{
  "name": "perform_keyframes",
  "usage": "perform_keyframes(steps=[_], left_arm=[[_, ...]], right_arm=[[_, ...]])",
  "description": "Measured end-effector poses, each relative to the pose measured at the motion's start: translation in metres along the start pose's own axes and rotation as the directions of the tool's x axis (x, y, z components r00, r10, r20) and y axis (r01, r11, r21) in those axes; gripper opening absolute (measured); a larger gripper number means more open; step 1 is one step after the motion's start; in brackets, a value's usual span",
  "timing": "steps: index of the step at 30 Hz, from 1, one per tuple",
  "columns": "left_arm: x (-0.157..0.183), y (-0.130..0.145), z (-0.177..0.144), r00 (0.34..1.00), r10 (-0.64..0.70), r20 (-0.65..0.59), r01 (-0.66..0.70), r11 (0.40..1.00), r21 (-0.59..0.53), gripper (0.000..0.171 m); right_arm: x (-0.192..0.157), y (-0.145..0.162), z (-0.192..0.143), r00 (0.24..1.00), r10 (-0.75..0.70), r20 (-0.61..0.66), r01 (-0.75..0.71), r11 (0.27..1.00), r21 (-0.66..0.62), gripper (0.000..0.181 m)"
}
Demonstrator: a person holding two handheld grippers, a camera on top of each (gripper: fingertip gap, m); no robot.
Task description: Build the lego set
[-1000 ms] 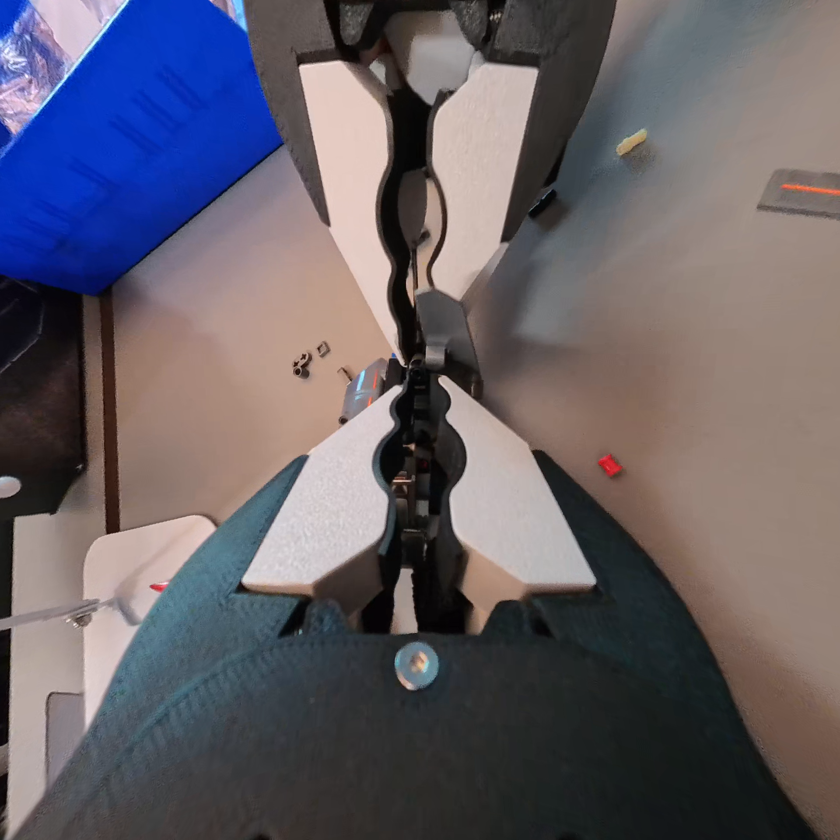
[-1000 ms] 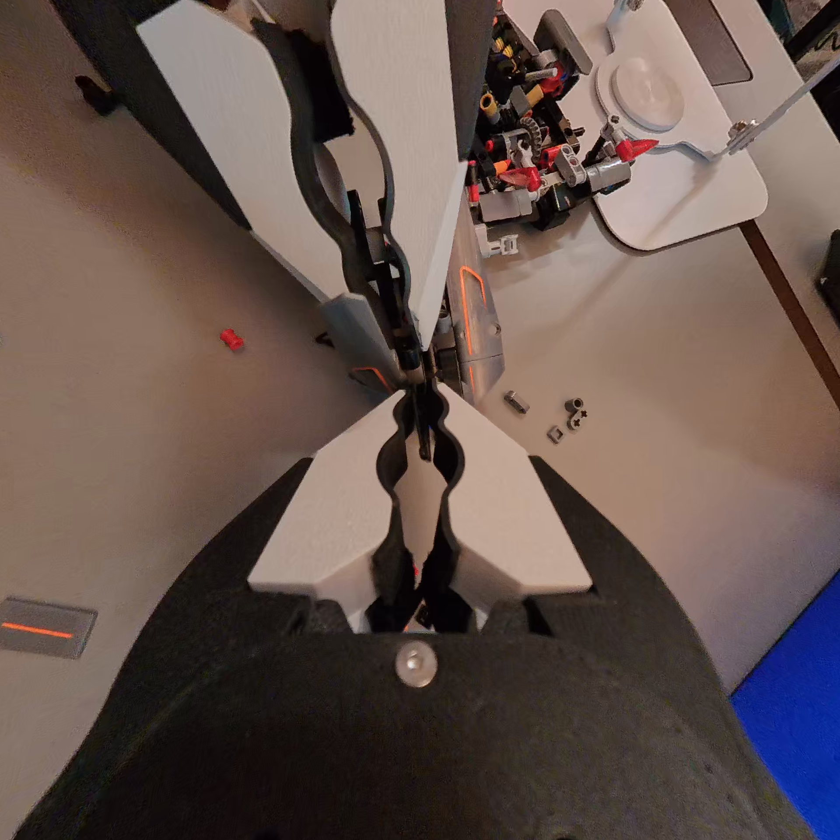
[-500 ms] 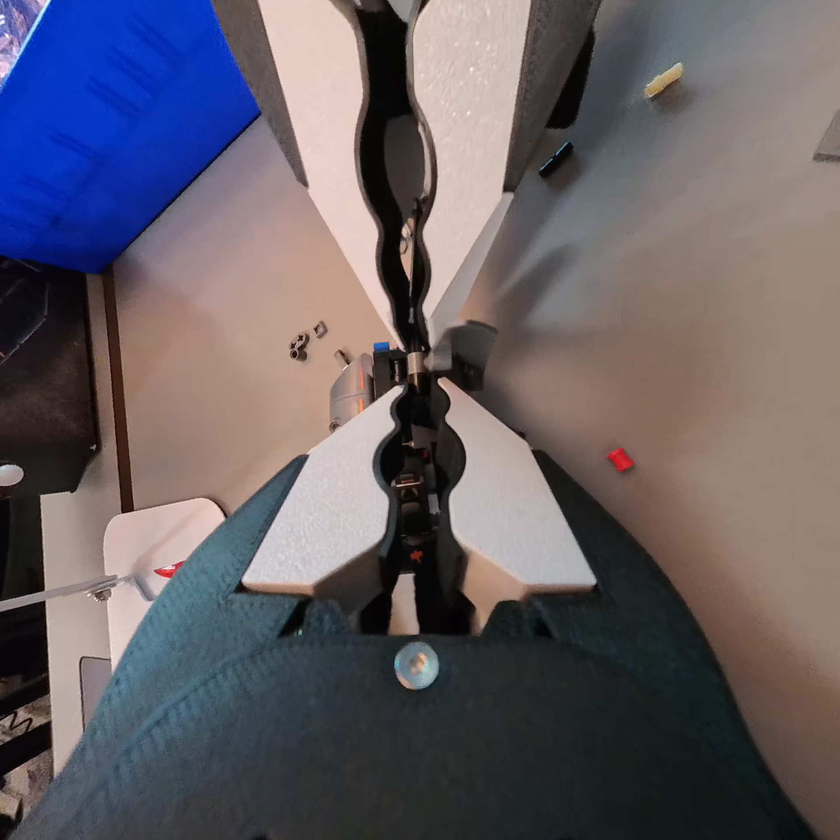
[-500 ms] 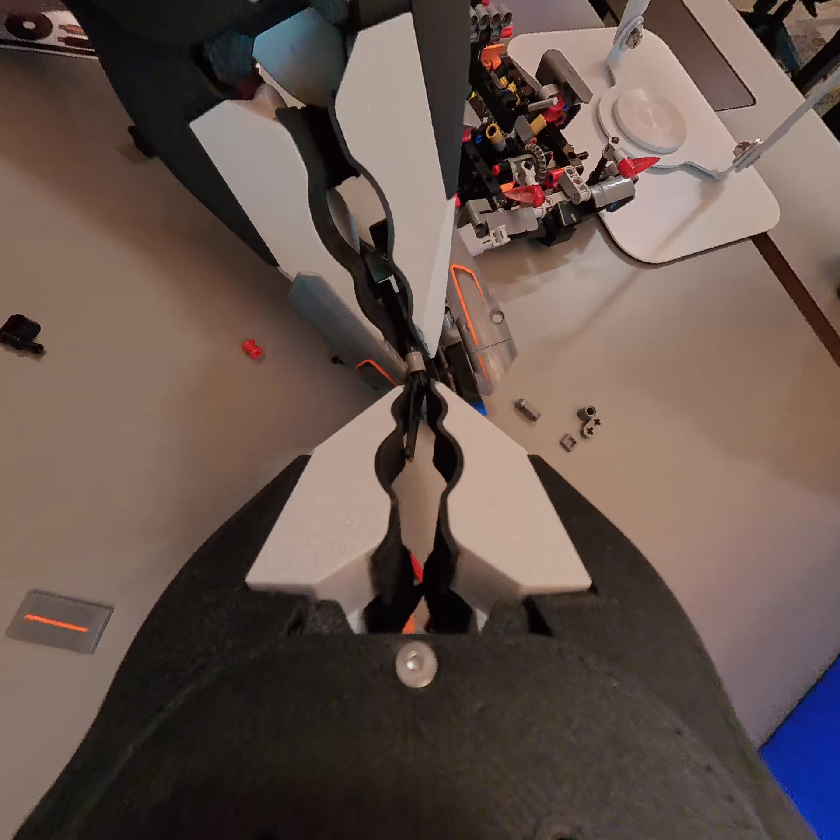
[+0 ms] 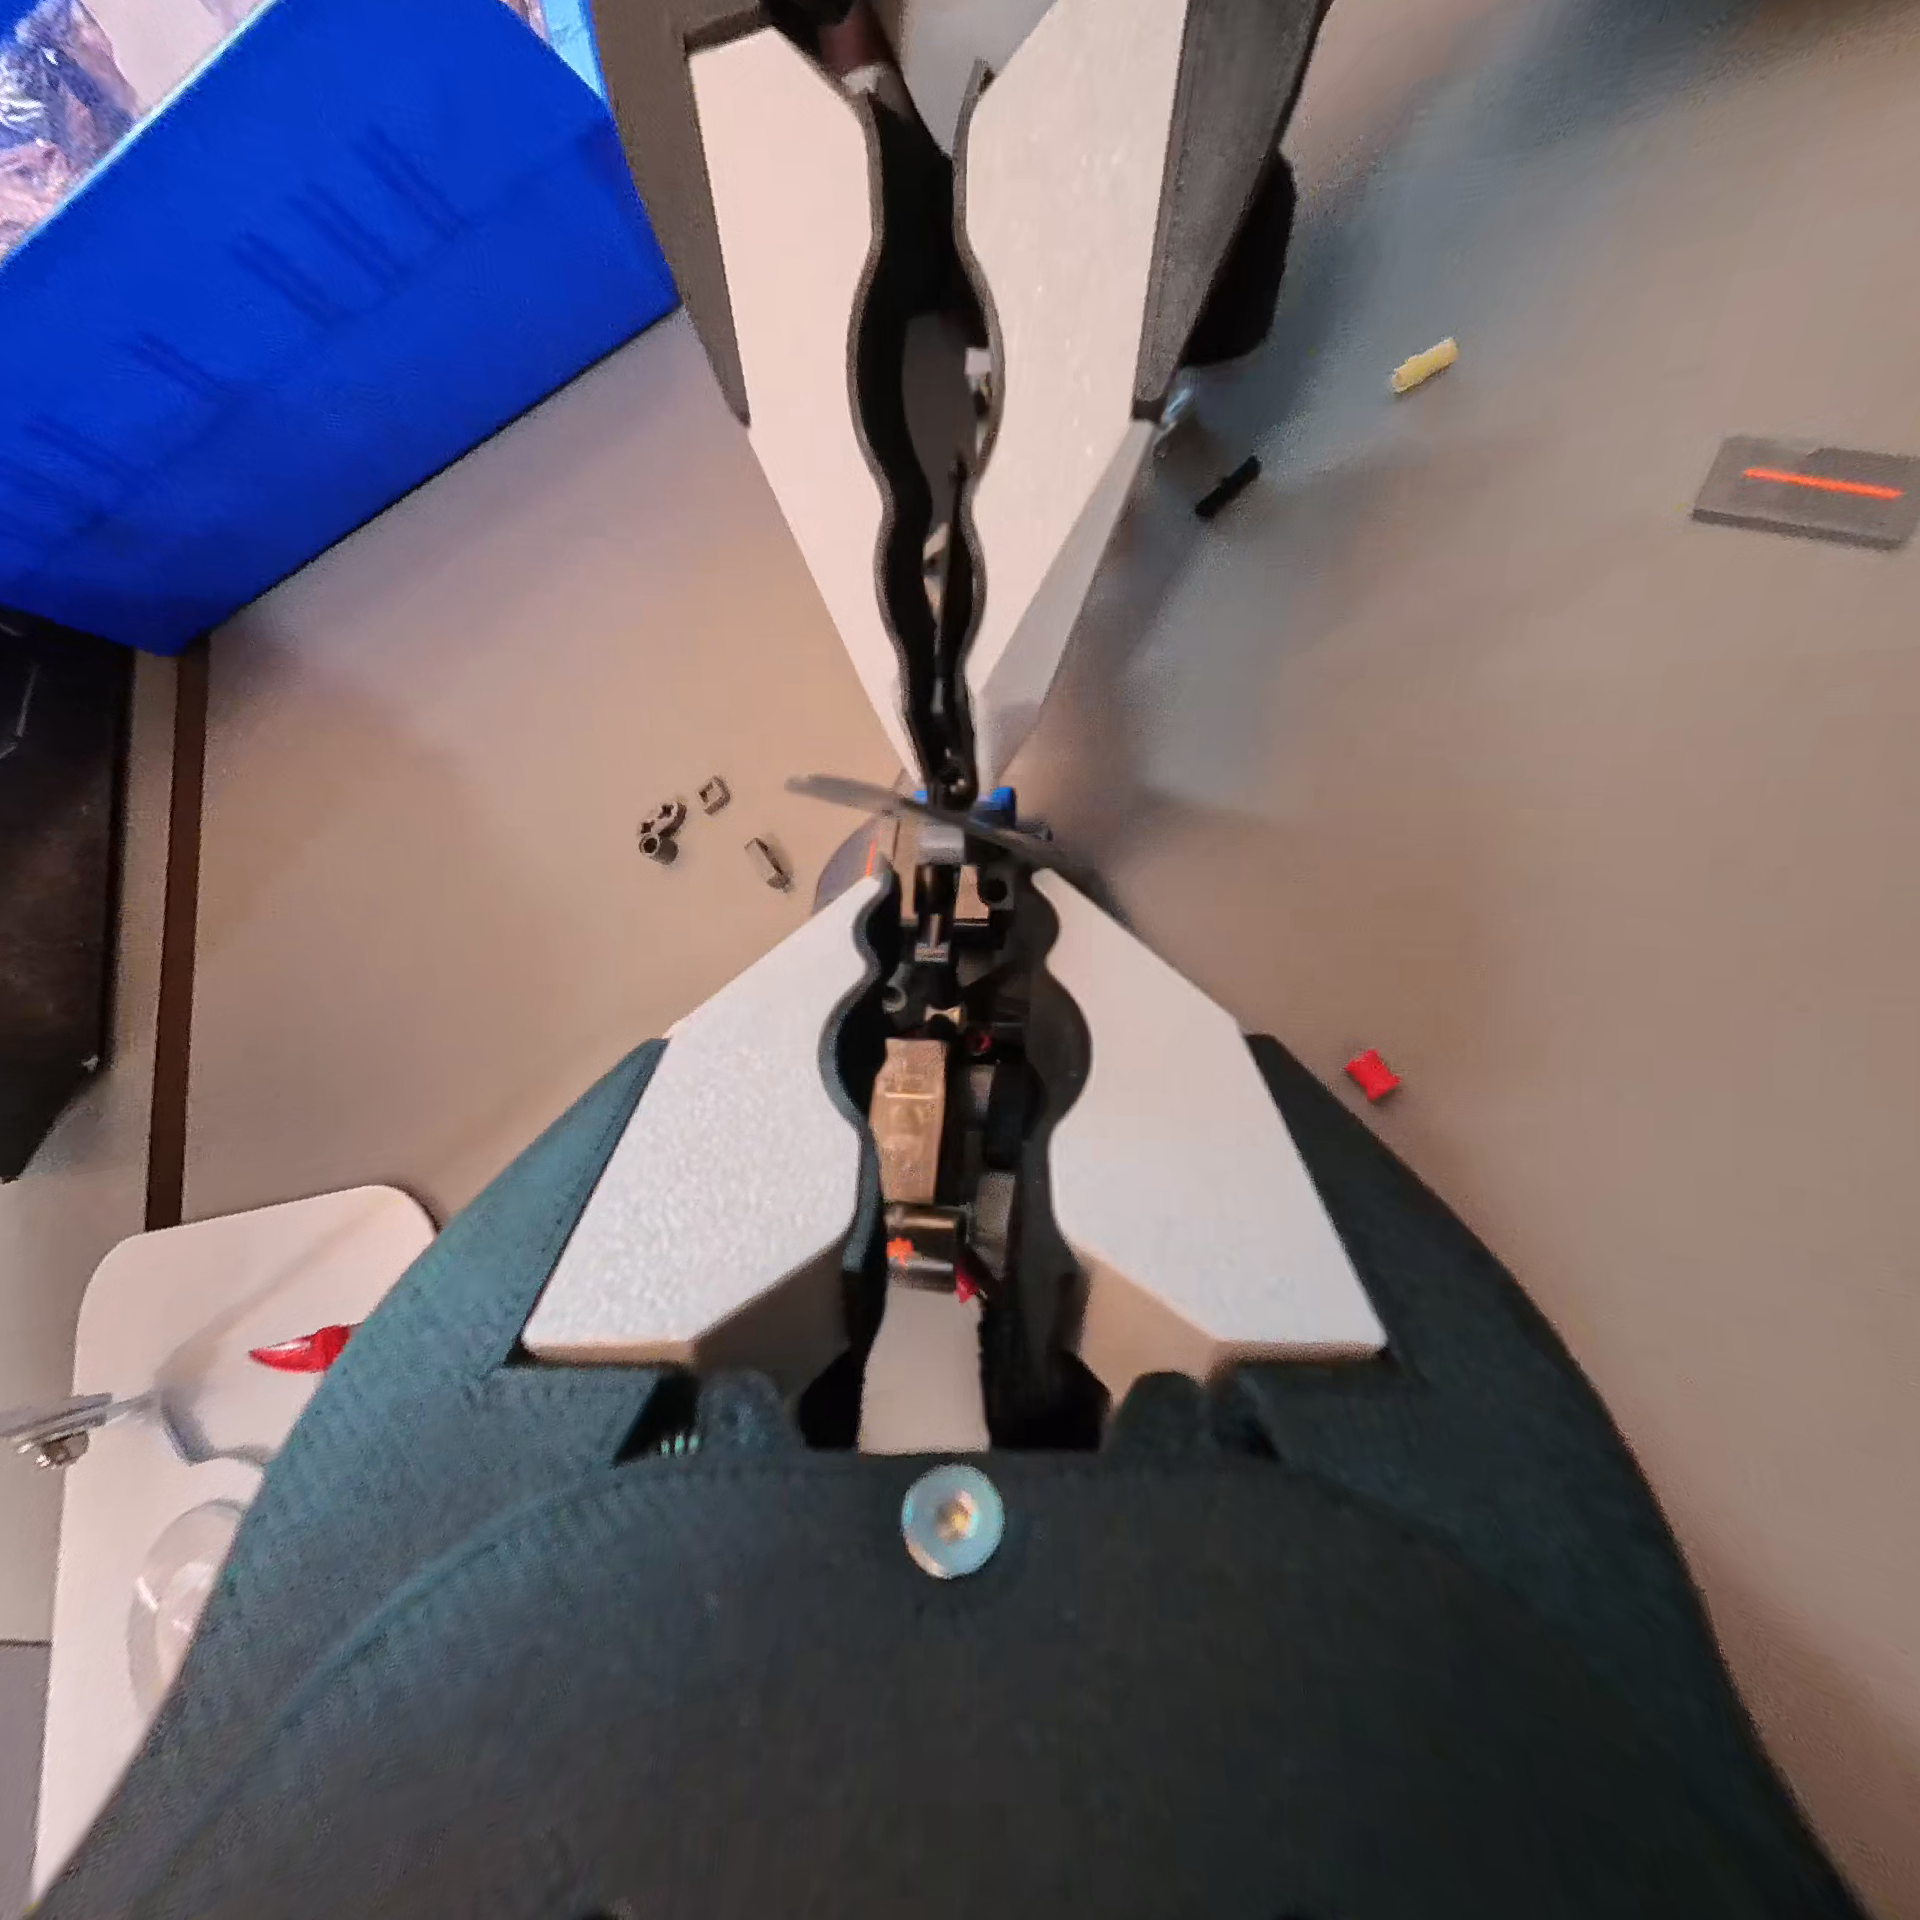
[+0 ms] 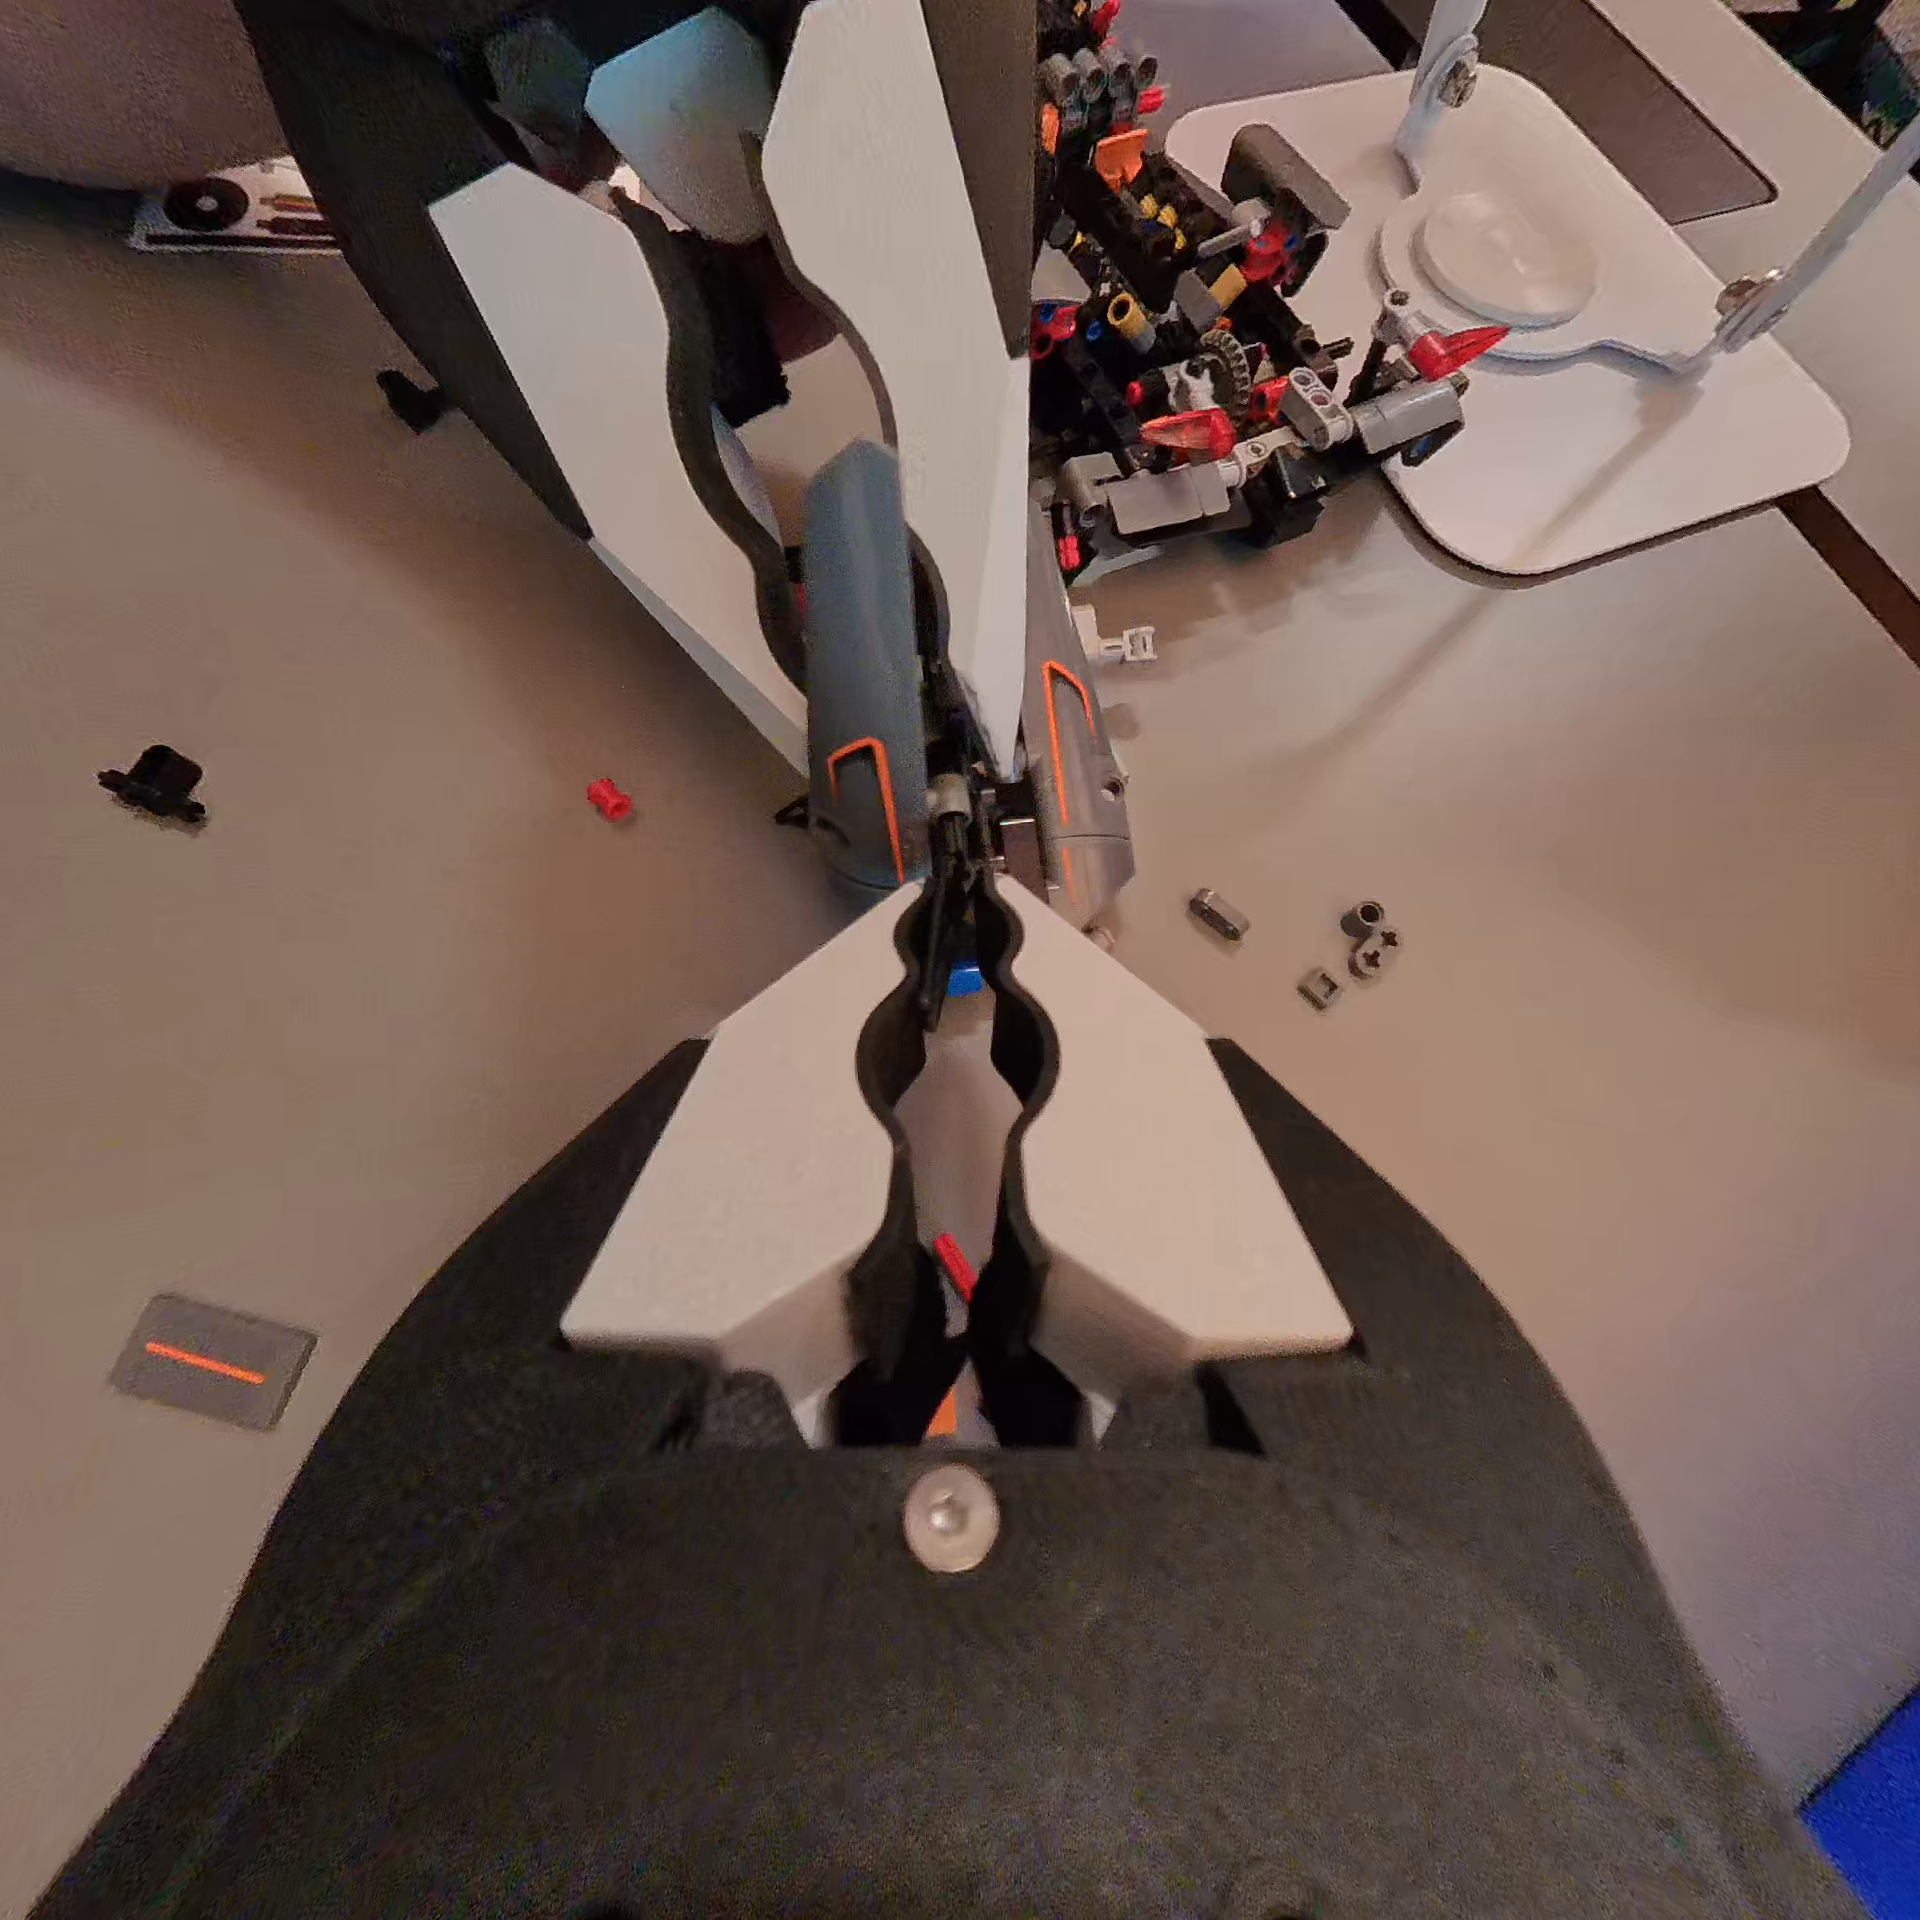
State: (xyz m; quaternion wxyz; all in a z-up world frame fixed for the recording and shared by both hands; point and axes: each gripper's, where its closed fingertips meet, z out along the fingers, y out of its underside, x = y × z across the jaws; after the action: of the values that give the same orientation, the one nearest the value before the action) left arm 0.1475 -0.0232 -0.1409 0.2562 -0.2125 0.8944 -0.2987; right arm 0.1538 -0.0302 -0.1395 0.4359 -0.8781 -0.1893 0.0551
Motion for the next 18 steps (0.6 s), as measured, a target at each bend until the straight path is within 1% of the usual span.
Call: perform_keyframes(steps=[5, 7, 9, 10, 12, 14, 15, 17, 18], left_arm=[[-0.002, -0.001, -0.006, 0.998, -0.048, -0.041, 0.049, 0.998, 0.028, 0.027], [-0.001, 0.001, -0.009, 0.996, -0.06, -0.068, 0.062, 0.998, 0.031, 0.034], [-0.005, -0.005, -0.018, 0.994, -0.082, -0.079, 0.087, 0.994, 0.067, 0.036], [-0.008, -0.01, -0.024, 0.993, -0.091, -0.079, 0.098, 0.991, 0.091, 0.038], [-0.016, -0.023, -0.039, 0.995, -0.09, -0.047, 0.095, 0.988, 0.126, 0.036], [-0.019, -0.045, -0.053, 0.997, -0.072, -0.022, 0.075, 0.98, 0.186, 0.033], [-0.015, -0.06, -0.058, 0.998, -0.063, -0.03, 0.068, 0.974, 0.218, 0.031], [-0.005, -0.083, -0.06, 0.999, -0.011, -0.034, 0.018, 0.973, 0.231, 0.022], [-0.001, -0.089, -0.057, 0.999, 0.011, -0.031, -0.005, 0.977, 0.211, 0.02]], right_arm=[[0.0, 0.004, -0.006, 0.999, 0.026, 0.034, -0.026, 1.0, -0.007, 0.004], [0.001, 0.006, -0.011, 0.999, 0.027, 0.036, -0.027, 1.0, -0.01, 0.003], [-0.003, 0.002, -0.02, 0.996, 0.044, 0.072, -0.044, 0.999, 0.007, 0.003], [-0.004, 0.001, -0.024, 0.995, 0.053, 0.083, -0.054, 0.999, 0.01, 0.003], [-0.005, -0.003, -0.031, 0.997, 0.042, 0.065, -0.041, 0.999, -0.01, 0.003], [-0.01, -0.01, -0.035, 0.998, 0.034, 0.056, -0.033, 0.999, -0.027, 0.003], [-0.015, -0.013, -0.036, 0.998, 0.028, 0.062, -0.025, 0.998, -0.051, 0.003], [-0.02, -0.018, -0.038, 0.999, -0.002, 0.052, 0.007, 0.996, -0.091, 0.003], [-0.023, -0.023, -0.04, 0.998, 0.001, 0.06, 0.005, 0.995, -0.096, 0.004]])
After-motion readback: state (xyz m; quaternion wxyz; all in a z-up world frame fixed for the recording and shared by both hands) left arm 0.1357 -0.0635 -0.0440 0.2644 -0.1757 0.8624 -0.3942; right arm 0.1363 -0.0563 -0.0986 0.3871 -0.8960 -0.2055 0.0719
